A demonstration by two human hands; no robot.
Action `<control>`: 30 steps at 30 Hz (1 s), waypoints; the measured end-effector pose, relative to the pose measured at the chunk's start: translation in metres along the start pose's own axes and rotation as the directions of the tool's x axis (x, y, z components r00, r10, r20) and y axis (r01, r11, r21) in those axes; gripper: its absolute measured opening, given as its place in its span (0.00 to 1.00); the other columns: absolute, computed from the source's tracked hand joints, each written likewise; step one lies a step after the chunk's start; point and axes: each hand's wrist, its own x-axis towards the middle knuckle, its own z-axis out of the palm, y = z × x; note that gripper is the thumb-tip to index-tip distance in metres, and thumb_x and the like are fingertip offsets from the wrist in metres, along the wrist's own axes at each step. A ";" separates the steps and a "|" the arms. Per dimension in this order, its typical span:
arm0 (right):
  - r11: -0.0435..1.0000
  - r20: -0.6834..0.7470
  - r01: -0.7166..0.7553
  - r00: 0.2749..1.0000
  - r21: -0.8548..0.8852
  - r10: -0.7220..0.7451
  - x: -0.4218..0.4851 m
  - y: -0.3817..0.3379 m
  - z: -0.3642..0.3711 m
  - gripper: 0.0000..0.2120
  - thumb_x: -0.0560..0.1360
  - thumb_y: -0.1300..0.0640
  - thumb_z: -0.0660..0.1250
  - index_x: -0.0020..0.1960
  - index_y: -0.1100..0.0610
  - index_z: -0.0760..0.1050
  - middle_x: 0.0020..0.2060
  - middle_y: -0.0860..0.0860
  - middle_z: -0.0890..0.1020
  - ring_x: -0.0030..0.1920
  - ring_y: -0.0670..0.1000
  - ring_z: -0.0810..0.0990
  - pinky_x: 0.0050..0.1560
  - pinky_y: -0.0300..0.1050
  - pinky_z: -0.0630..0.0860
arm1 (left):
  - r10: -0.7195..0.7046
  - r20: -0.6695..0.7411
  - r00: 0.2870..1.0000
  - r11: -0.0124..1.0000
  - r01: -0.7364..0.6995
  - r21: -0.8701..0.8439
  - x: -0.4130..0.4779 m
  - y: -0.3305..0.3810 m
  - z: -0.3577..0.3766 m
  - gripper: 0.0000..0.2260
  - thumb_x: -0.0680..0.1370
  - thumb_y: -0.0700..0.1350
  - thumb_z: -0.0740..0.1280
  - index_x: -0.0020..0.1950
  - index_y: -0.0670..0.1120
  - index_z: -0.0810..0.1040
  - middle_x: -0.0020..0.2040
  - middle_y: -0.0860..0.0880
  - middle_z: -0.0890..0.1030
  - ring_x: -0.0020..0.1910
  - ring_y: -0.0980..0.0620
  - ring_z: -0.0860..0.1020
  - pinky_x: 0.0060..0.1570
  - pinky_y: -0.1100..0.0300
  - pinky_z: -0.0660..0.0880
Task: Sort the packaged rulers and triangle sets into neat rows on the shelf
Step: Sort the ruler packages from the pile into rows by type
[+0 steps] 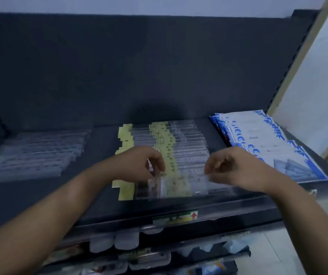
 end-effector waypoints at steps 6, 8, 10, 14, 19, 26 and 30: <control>0.988 0.037 0.154 0.987 0.025 -0.155 0.014 0.002 -0.006 0.05 0.70 0.62 0.73 0.39 0.53 0.80 0.34 0.52 0.82 0.34 0.53 0.78 0.40 0.47 0.76 | -0.144 -0.233 0.962 0.907 0.034 -0.419 -0.035 0.020 0.001 0.11 0.83 0.42 0.57 0.55 0.47 0.79 0.47 0.48 0.82 0.41 0.56 0.78 0.45 0.62 0.75; 0.980 0.054 0.197 0.979 0.024 -0.198 0.023 -0.007 -0.002 0.05 0.70 0.60 0.73 0.40 0.52 0.80 0.34 0.49 0.81 0.37 0.55 0.79 0.42 0.48 0.77 | -0.129 -0.236 0.963 0.913 0.022 -0.407 -0.045 0.025 0.005 0.08 0.81 0.48 0.62 0.55 0.48 0.79 0.45 0.51 0.82 0.41 0.54 0.78 0.44 0.62 0.75; 0.972 0.078 0.235 0.969 0.021 -0.235 0.032 -0.020 0.009 0.05 0.71 0.59 0.72 0.40 0.50 0.79 0.33 0.45 0.80 0.36 0.50 0.78 0.41 0.46 0.76 | -0.115 -0.258 0.959 0.944 0.025 -0.328 -0.055 0.024 0.004 0.07 0.79 0.50 0.67 0.52 0.49 0.80 0.39 0.56 0.81 0.39 0.55 0.77 0.41 0.62 0.74; 0.956 0.060 0.292 0.954 0.018 -0.293 0.050 -0.051 0.040 0.04 0.73 0.55 0.71 0.43 0.46 0.78 0.35 0.43 0.79 0.32 0.39 0.74 0.34 0.31 0.71 | -0.134 -0.341 0.930 0.954 0.029 -0.298 -0.081 0.003 -0.010 0.03 0.77 0.45 0.70 0.46 0.47 0.82 0.32 0.54 0.76 0.31 0.56 0.72 0.34 0.63 0.69; 0.942 0.098 0.337 0.937 0.007 -0.336 0.074 -0.099 0.082 0.08 0.73 0.56 0.71 0.48 0.44 0.77 0.39 0.42 0.80 0.35 0.42 0.75 0.36 0.32 0.72 | -0.122 -0.436 0.892 0.956 -0.012 -0.292 -0.135 -0.052 -0.032 0.02 0.76 0.43 0.70 0.45 0.46 0.82 0.29 0.59 0.76 0.29 0.60 0.70 0.32 0.68 0.67; 0.935 0.029 0.355 0.934 -0.004 -0.355 0.129 -0.184 0.185 0.10 0.71 0.61 0.73 0.46 0.46 0.79 0.45 0.42 0.82 0.44 0.47 0.79 0.45 0.39 0.76 | -0.171 -0.500 0.849 0.963 0.036 -0.268 -0.218 -0.185 -0.081 0.04 0.73 0.48 0.74 0.44 0.49 0.83 0.33 0.54 0.79 0.31 0.57 0.74 0.33 0.63 0.73; 0.963 -0.002 0.267 0.964 0.039 -0.267 0.155 -0.210 0.235 0.11 0.70 0.63 0.72 0.43 0.46 0.81 0.38 0.37 0.81 0.34 0.40 0.76 0.36 0.30 0.71 | -0.176 -0.515 0.839 0.963 0.038 -0.268 -0.236 -0.251 -0.094 0.06 0.72 0.52 0.75 0.44 0.52 0.82 0.38 0.54 0.80 0.32 0.59 0.78 0.33 0.67 0.74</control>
